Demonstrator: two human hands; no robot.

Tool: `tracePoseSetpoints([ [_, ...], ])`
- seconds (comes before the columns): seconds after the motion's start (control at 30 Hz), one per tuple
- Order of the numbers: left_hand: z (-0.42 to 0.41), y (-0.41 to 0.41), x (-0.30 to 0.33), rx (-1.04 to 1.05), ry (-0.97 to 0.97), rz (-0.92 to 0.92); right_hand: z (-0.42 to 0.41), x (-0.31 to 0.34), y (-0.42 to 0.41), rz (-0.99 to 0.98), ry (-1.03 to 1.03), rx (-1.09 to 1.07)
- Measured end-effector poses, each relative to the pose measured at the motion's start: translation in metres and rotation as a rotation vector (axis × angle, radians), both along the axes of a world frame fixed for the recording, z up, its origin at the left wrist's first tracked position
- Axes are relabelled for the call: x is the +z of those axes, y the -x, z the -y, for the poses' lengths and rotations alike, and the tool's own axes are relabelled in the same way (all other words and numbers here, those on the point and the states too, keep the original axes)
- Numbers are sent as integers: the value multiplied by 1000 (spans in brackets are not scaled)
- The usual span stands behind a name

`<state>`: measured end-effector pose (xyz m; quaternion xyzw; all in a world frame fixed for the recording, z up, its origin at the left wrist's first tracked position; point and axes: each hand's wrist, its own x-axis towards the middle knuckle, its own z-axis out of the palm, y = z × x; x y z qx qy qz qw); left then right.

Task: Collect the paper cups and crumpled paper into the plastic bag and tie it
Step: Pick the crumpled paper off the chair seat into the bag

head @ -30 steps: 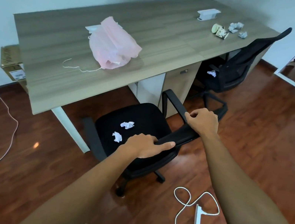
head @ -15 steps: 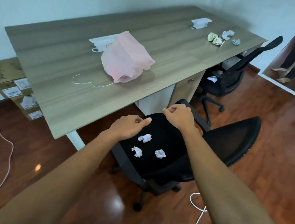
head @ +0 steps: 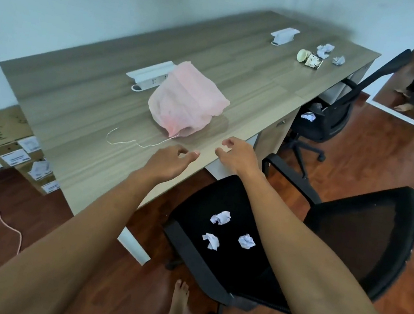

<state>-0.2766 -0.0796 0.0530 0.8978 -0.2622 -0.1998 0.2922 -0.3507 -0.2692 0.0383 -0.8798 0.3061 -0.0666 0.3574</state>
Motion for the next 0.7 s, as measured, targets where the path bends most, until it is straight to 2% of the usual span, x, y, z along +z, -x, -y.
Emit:
tracePoseSetpoints([
  [0.33, 57, -137, 1, 72, -36, 46, 67, -9, -138, 77, -51, -113],
  [0.53, 84, -207, 2, 128, 50, 91, 109, -7, -225, 88, -22, -83],
  [0.63, 93, -230, 3, 160, 102, 143, 117, -18, -245, 13, -22, -30],
  [0.7, 100, -244, 8, 213, 167, 195, 113, -25, -246, 31, -19, -48],
])
